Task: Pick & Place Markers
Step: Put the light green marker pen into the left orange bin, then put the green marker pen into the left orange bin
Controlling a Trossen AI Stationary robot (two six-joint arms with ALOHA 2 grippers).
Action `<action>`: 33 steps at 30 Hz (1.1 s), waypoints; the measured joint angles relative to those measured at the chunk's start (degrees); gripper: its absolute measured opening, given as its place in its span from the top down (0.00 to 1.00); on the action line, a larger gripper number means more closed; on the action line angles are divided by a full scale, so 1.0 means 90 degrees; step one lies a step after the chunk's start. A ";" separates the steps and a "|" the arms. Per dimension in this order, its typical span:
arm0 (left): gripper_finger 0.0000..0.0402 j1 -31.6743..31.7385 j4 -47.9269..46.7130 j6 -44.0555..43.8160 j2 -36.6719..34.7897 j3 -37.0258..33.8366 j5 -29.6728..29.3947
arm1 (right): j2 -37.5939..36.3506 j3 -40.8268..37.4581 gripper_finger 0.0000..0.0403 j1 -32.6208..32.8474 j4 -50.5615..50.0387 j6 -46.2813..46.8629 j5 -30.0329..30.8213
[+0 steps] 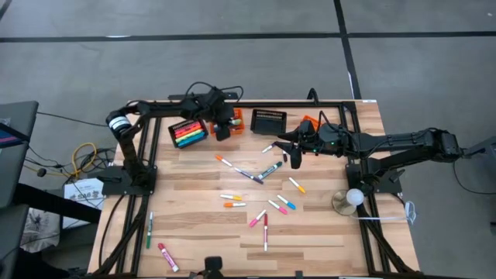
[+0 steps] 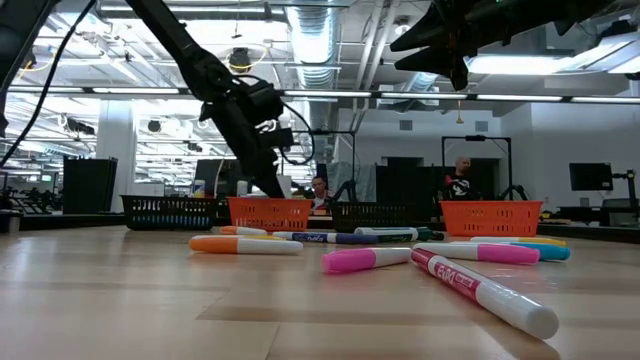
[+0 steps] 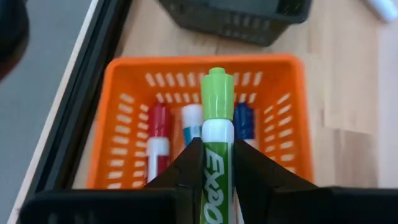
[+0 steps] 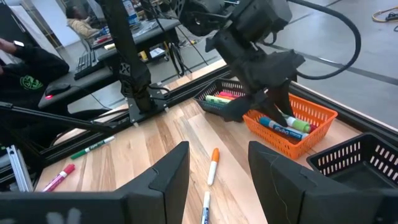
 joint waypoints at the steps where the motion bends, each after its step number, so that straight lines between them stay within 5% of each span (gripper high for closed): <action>1: 0.84 0.0028 0.0001 -0.0002 0.0000 -0.0002 0.0001 | -0.0002 0.0000 0.61 0.0000 0.0000 0.0000 0.0000; 13: 0.82 0.0090 -0.0098 -0.0024 0.0000 0.0000 0.0260 | -0.0002 0.0000 0.61 0.0000 0.0000 0.0000 0.0002; 33: 0.65 0.0055 -0.0129 -0.0797 -0.0273 -0.0002 0.0168 | -0.0002 0.0000 0.61 0.0000 -0.0002 0.0000 0.0002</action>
